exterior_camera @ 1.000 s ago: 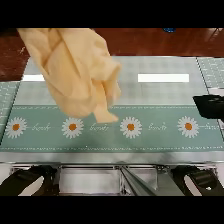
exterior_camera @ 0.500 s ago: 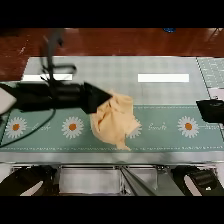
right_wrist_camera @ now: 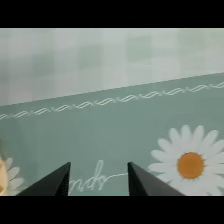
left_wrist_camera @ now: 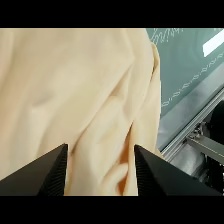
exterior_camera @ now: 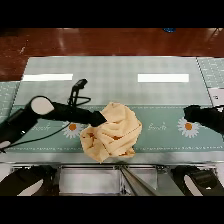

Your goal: Fold the shirts.

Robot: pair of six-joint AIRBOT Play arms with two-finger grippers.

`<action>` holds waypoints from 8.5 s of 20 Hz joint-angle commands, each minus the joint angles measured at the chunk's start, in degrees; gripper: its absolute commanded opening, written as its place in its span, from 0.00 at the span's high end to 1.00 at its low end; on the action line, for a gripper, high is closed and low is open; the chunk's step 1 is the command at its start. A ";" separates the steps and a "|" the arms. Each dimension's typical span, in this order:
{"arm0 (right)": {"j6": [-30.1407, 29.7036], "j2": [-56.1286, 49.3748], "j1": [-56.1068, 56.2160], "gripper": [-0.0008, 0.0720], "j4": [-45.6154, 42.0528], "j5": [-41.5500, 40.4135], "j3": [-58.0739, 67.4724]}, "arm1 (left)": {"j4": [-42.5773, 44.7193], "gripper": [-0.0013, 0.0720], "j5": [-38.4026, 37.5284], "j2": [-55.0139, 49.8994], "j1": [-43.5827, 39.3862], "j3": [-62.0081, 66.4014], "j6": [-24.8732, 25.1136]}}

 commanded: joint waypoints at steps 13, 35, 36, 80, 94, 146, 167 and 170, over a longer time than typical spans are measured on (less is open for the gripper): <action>-23.93 -2.95 -28.92 0.43 37.35 -1.73 -20.83 | -4.26 0.29 -16.74 -8.17 19.91 -14.05 8.07; -46.25 -40.39 11.21 0.96 74.31 -14.75 -12.17 | -4.31 0.96 -10.36 -13.40 11.37 -12.11 9.01; -46.10 -39.67 10.62 0.96 71.80 -12.37 -8.76 | -4.33 0.96 -11.34 -12.72 12.81 -10.21 9.01; -17.70 -39.82 -4.55 0.74 26.47 -21.22 3.32 | 5.42 0.30 2.43 -20.87 21.66 20.98 -5.44; -28.98 -29.35 -37.90 0.42 32.72 -5.18 -5.09 | 5.55 0.29 -14.34 2.64 26.23 -6.19 -6.75; -48.39 -42.38 -25.31 0.96 59.43 4.72 24.35 | -10.32 0.96 6.10 -4.83 25.86 19.67 -6.21; -26.56 -0.15 -25.35 0.96 29.03 19.69 65.48 | 40.74 0.96 -16.72 33.05 24.02 62.77 -12.83; -26.01 -0.15 -25.35 0.96 30.01 20.92 59.65 | 47.41 0.96 -21.55 31.61 20.96 59.63 -15.58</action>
